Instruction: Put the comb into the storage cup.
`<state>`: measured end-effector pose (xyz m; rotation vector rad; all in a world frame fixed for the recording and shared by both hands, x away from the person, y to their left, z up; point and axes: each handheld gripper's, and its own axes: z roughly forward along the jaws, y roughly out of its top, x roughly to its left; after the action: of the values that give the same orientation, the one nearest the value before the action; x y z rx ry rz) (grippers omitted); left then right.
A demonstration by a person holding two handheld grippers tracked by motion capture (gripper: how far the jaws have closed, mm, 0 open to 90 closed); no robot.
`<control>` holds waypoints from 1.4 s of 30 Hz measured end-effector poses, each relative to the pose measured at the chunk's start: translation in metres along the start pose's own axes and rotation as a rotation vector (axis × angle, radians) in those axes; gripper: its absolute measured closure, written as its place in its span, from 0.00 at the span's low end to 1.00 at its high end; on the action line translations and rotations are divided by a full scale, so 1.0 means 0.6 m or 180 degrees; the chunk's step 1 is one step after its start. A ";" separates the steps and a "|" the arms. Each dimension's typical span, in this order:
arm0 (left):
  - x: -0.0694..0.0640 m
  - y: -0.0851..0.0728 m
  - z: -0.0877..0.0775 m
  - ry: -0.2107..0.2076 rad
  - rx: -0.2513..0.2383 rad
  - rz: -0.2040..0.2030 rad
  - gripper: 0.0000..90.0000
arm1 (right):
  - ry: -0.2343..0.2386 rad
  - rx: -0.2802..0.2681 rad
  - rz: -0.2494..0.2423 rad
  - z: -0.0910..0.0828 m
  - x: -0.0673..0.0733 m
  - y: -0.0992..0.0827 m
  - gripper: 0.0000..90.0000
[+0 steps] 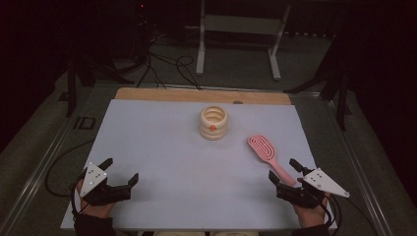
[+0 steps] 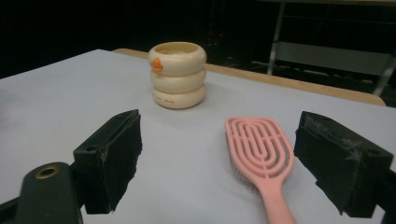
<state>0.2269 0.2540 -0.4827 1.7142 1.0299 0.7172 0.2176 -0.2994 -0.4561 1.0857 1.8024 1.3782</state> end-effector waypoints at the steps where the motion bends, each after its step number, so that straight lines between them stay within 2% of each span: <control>1: 0.000 0.000 0.000 0.0000 0.0000 0.0000 0.00 | 0.0000 0.0000 0.0000 0.000 0.000 0.000 0.16; 6: -0.001 -0.001 0.001 -0.0007 -0.0017 0.0008 0.00 | -0.0003 0.0108 0.0055 -0.001 0.000 -0.020 0.14; 20: -0.003 -0.002 0.004 -0.0024 -0.0029 0.0014 0.00 | -0.0009 0.0304 0.0117 0.006 -0.007 -0.026 0.09; 24: -0.003 -0.002 0.004 -0.0025 -0.0022 0.0004 0.00 | 0.0004 0.0408 0.0166 0.009 -0.008 -0.020 0.09; 26: -0.004 -0.002 0.004 -0.0025 -0.0022 -0.0004 0.00 | 0.0022 0.0434 0.0150 0.010 -0.009 -0.018 0.09; 27: -0.004 -0.002 0.004 -0.0028 -0.0028 -0.0011 0.00 | 0.0016 0.0520 0.0127 0.012 -0.008 -0.012 0.09; 33: -0.004 -0.002 0.004 -0.0026 -0.0022 -0.0010 0.00 | 0.0016 0.0625 0.0097 0.016 -0.011 -0.002 0.09; 34: -0.004 -0.003 0.005 -0.0026 -0.0017 -0.0019 0.00 | -0.0023 0.0798 0.0093 0.021 -0.014 0.002 0.09; 35: -0.005 -0.003 0.005 -0.0025 -0.0016 -0.0016 0.00 | -0.0055 0.0865 0.0076 0.024 -0.016 0.003 0.09; 38: -0.005 -0.003 0.004 -0.0023 -0.0018 -0.0019 0.00 | -0.0076 0.0977 0.0131 0.028 -0.024 0.009 0.10; 42: -0.004 -0.003 0.005 -0.0022 -0.0017 -0.0025 0.00 | -0.0104 0.1042 0.0071 0.031 -0.028 0.019 0.10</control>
<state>0.2276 0.2508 -0.4856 1.7060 1.0285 0.7080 0.2441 -0.3042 -0.4501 1.2883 2.0444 1.0930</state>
